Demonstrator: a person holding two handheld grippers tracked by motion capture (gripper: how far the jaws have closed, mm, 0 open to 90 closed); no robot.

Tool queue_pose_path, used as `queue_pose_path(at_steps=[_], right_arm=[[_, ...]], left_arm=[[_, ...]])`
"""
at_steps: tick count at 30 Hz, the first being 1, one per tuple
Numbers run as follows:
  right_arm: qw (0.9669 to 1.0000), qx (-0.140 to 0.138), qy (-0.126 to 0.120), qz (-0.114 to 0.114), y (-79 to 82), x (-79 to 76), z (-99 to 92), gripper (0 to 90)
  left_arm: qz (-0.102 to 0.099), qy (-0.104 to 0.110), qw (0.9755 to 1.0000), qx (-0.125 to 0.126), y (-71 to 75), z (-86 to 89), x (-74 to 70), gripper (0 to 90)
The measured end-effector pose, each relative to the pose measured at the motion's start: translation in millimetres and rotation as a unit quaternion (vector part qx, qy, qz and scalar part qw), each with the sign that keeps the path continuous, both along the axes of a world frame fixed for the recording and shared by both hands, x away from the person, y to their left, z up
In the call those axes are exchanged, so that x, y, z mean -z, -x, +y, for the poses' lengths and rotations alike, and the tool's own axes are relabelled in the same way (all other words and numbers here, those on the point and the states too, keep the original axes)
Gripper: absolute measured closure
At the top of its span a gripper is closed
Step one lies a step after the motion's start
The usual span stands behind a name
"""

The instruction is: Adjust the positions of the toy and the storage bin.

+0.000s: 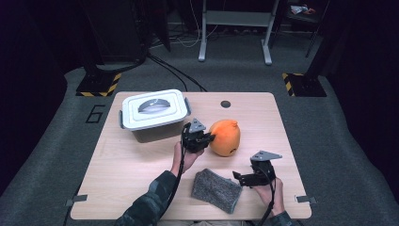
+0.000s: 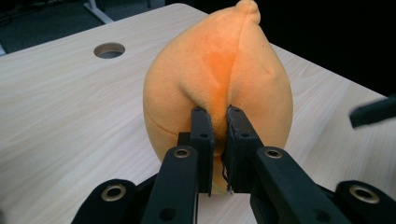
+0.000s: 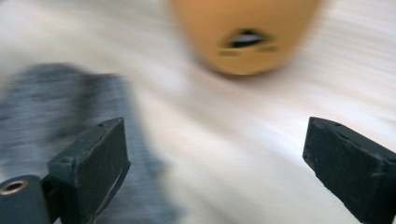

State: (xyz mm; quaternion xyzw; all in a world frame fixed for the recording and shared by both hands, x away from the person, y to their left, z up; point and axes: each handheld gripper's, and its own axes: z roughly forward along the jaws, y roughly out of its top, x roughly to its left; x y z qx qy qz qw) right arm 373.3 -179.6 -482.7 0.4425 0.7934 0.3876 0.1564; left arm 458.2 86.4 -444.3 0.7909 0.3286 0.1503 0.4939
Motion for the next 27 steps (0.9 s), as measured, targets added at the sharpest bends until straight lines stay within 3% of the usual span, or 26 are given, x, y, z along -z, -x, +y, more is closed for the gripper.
queue_pose_path(at_steps=[3, 7, 14, 27], right_arm=[[0.9991, 0.043, 0.005, 0.003, -12.3, 8.5, -16.7, 3.3], [0.9974, 0.072, 0.003, 0.01, -23.4, 18.2, -29.8, 2.2], [0.9956, 0.09, 0.026, 0.007, -35.5, 29.1, -37.4, 1.9], [0.9923, 0.117, 0.042, 0.001, -43.6, 36.5, -37.7, 1.7]], left_arm=[[-0.008, -0.002, 1.0, 0.0, 1.1, 0.7, -3.0, 83.5], [-0.01, -0.003, 0.9999, -0.002, 2.7, 3.4, -6.5, 83.6], [-0.017, -0.006, 0.9998, -0.002, 6.9, 11.5, -13.7, 83.5], [-0.023, -0.017, 0.9995, -0.01, 19.2, 32.6, -22.9, 83.3]])
